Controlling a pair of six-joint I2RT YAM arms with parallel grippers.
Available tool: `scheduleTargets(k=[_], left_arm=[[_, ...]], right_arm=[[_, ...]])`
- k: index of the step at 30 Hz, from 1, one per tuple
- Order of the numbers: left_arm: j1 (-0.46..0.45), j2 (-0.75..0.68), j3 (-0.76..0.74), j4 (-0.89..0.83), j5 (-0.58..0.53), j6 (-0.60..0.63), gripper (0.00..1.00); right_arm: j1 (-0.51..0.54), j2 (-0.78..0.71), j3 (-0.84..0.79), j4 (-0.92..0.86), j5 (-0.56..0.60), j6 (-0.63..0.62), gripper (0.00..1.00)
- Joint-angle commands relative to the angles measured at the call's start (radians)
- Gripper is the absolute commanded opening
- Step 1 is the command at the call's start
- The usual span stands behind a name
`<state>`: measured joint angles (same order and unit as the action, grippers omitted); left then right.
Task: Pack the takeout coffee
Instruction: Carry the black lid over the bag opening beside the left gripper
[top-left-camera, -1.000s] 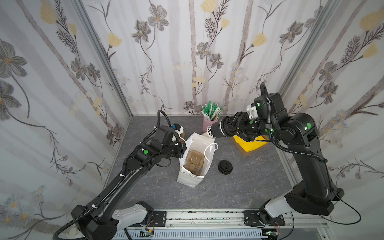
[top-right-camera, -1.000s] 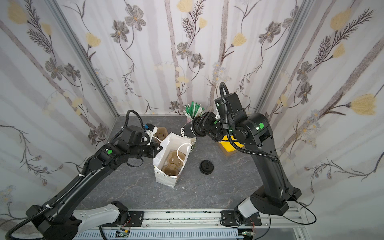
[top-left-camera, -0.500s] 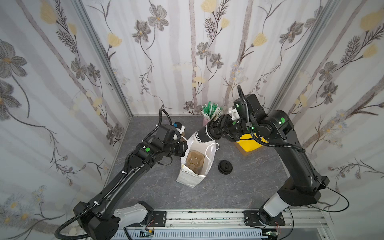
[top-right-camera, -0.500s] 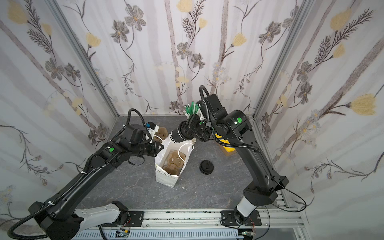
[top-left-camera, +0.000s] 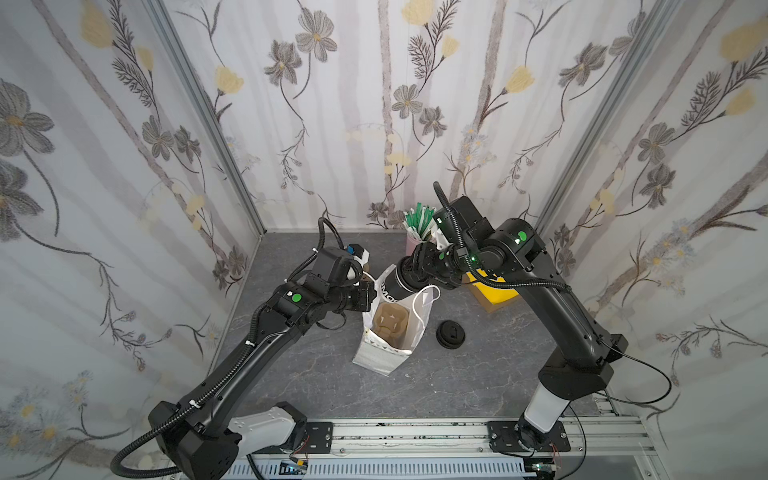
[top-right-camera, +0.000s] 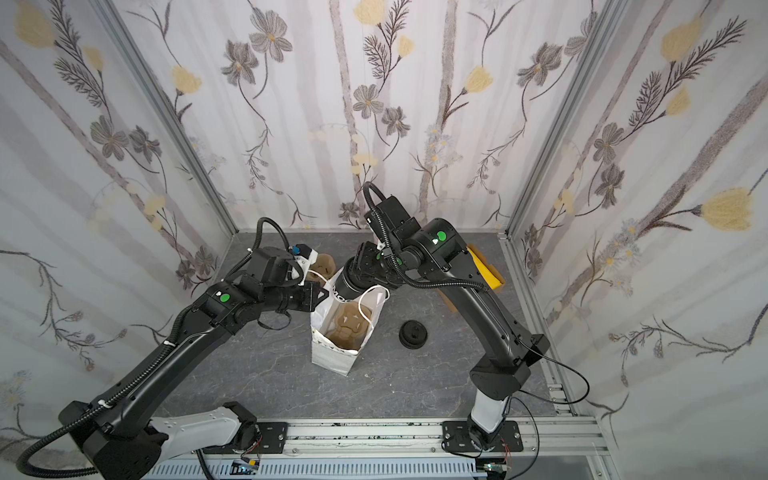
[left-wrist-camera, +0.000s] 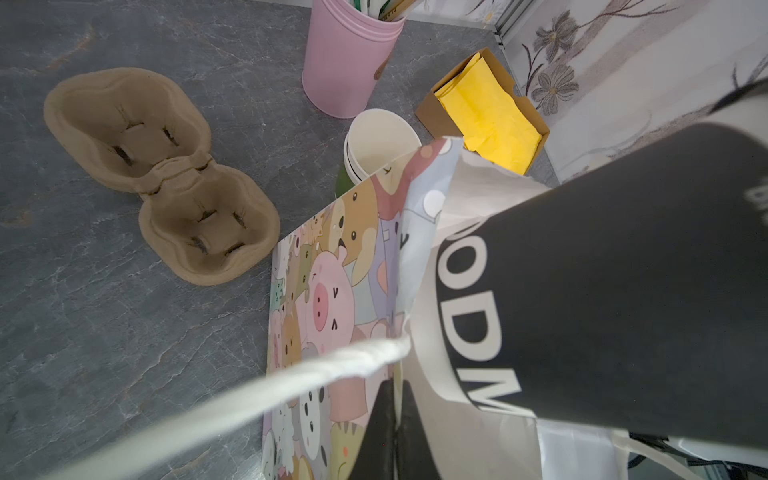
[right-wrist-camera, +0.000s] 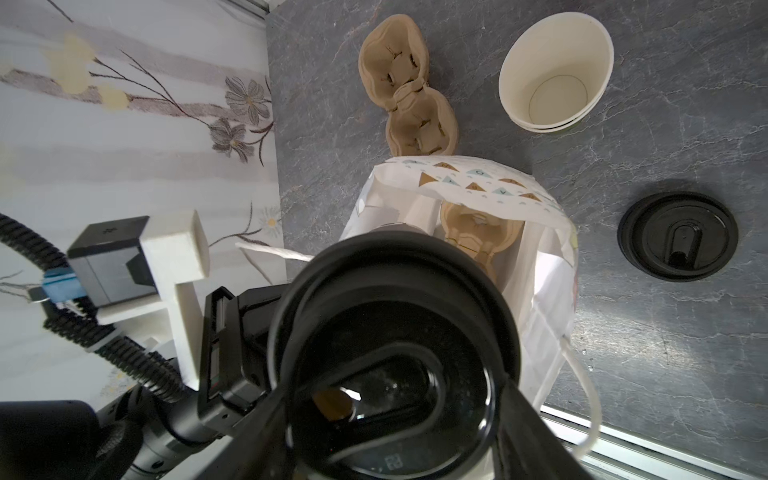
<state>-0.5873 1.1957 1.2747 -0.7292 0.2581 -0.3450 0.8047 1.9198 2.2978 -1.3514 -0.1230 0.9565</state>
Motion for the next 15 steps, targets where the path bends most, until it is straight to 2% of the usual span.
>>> scheduleTargets(k=[1, 6, 15], left_arm=[[0.001, -0.002, -0.003, 0.026, -0.02, -0.035, 0.0], [0.003, 0.007, -0.008, 0.029, -0.032, -0.064, 0.0], [0.014, 0.031, -0.013, 0.044, -0.037, -0.093, 0.0]], right_arm=[[0.008, 0.023, 0.007, -0.006, 0.05, -0.046, 0.41], [0.009, 0.054, 0.007, -0.006, 0.071, -0.075, 0.41], [0.075, 0.134, 0.018, -0.006, 0.123, -0.129, 0.41]])
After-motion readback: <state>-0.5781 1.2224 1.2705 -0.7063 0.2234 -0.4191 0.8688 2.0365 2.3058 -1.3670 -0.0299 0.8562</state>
